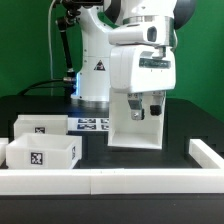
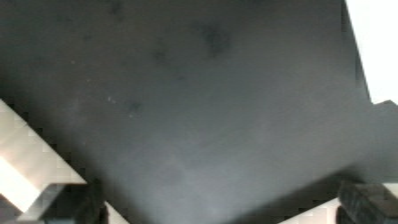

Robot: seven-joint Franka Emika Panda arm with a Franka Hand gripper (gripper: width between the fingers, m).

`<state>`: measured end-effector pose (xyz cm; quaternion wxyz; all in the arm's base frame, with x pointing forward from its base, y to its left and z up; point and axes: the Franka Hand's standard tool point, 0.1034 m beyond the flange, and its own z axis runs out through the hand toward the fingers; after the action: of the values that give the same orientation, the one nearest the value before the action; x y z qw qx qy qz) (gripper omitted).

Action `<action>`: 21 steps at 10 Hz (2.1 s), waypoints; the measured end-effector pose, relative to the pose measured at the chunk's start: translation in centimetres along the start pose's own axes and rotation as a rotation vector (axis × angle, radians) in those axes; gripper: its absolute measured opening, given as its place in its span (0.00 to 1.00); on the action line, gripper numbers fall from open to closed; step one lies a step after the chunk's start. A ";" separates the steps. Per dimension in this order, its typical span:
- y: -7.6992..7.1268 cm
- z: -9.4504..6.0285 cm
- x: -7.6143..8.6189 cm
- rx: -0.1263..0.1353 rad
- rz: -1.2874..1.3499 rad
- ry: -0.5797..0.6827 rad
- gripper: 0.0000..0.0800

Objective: Assemble drawer

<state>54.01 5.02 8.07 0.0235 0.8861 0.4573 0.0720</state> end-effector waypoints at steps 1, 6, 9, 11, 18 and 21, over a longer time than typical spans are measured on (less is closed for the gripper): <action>0.0 -0.1 0.1 -0.008 -0.002 0.006 0.81; 0.0 -0.1 0.2 -0.007 0.024 0.008 0.81; -1.0 -1.2 0.3 -0.005 0.339 0.008 0.81; -1.7 -1.4 0.8 0.025 0.576 -0.010 0.81; -3.9 -4.3 2.0 0.041 1.029 0.000 0.81; -5.8 -6.8 1.4 0.032 1.047 0.007 0.81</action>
Offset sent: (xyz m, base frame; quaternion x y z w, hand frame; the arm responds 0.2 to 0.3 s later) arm 0.0000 0.0000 0.0000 0.0000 0.0000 0.0000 1.0000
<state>49.12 9.31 14.28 -0.0307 0.9960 -0.0455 0.0701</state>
